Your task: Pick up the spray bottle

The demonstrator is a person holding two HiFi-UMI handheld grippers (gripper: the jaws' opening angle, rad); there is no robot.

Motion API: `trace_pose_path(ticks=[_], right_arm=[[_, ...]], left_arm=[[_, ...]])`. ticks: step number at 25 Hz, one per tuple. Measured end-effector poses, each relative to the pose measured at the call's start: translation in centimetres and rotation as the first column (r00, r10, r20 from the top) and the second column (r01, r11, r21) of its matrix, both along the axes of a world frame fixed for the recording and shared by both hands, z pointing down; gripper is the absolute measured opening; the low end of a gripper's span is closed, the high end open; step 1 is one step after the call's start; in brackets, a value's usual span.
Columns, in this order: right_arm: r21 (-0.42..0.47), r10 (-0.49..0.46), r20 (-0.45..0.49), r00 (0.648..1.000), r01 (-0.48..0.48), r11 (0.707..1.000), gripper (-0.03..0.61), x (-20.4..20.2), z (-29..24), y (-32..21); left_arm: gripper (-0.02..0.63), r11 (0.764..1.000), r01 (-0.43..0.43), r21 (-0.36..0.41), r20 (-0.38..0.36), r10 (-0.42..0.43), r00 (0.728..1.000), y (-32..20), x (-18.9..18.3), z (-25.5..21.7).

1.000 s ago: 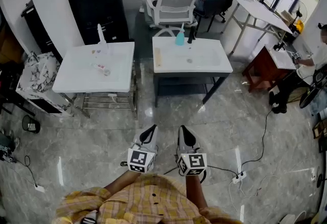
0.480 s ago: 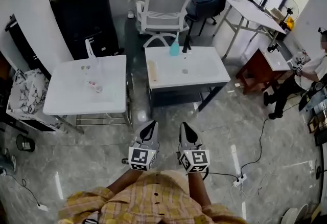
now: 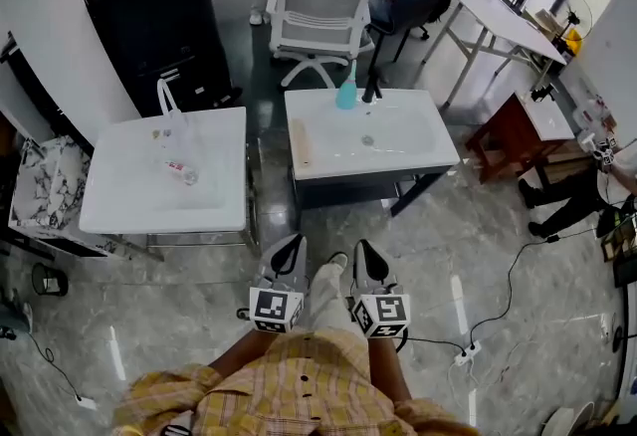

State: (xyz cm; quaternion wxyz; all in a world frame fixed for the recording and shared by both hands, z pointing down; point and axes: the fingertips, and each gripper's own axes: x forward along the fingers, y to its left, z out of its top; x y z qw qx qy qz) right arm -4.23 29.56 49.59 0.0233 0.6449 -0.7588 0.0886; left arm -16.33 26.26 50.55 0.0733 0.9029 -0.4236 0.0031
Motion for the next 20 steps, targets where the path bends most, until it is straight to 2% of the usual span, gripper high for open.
trace_pose_path(ticks=[11,20], right_arm=[[0.03,-0.039,0.029,0.999,0.038,0.999,-0.008,5.9,-0.1,-13.3],[0.037,-0.108,0.038,0.993,0.107,0.994,-0.007,11.7,-2.3,-25.3]], left_arm=[[0.0,1.0,-0.001,0.028,0.037,0.0,0.999,-12.1,6.9,0.0],[0.0,0.998,0.05,0.028,0.063,-0.052,0.997,-23.4,13.2,-1.2]])
